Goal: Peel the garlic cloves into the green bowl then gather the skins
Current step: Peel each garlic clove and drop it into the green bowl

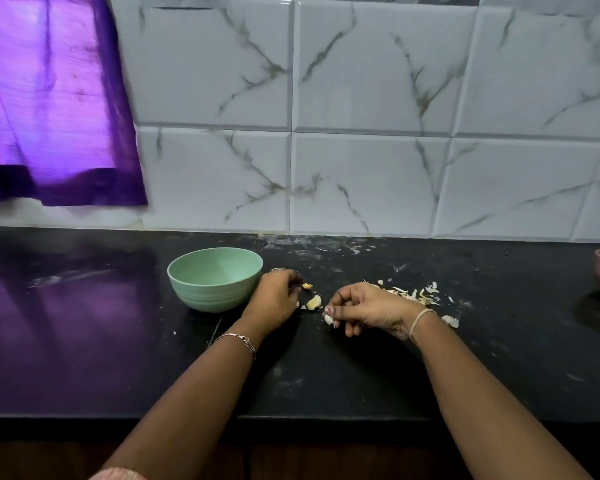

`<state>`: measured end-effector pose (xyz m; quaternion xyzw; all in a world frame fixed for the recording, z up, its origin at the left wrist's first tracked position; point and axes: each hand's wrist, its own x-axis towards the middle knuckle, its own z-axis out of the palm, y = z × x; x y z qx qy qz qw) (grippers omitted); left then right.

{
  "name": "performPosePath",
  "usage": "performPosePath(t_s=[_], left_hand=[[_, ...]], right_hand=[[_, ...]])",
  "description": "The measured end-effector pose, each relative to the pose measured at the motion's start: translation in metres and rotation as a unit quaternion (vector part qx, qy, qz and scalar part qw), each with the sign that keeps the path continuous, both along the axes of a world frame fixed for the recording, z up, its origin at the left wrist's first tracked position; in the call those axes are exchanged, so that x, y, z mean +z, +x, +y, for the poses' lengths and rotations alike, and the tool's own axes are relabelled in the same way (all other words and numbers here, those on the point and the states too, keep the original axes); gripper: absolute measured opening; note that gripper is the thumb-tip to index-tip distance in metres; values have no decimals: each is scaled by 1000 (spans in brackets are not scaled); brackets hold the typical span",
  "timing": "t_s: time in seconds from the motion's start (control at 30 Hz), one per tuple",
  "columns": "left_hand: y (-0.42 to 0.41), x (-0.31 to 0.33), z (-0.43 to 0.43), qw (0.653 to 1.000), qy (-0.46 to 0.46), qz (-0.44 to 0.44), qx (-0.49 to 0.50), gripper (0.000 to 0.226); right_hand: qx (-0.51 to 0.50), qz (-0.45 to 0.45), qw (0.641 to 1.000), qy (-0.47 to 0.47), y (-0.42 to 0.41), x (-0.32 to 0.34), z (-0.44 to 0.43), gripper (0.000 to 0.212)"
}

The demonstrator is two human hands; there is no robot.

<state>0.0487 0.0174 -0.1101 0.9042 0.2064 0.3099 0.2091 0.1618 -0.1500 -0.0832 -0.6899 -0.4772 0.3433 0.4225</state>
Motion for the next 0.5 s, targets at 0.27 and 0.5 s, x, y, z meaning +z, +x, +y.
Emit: performPosePath(t_s=[0.27,0.5], left_hand=[[23,18,-28,991,-73,-103,-45,13],[67,21,-51,995,-41,-46,-77,12]], right_hand=[[-377,-121,861,320,27,4,-5,8],[-524,-109,782,320,46,3,-19,16]])
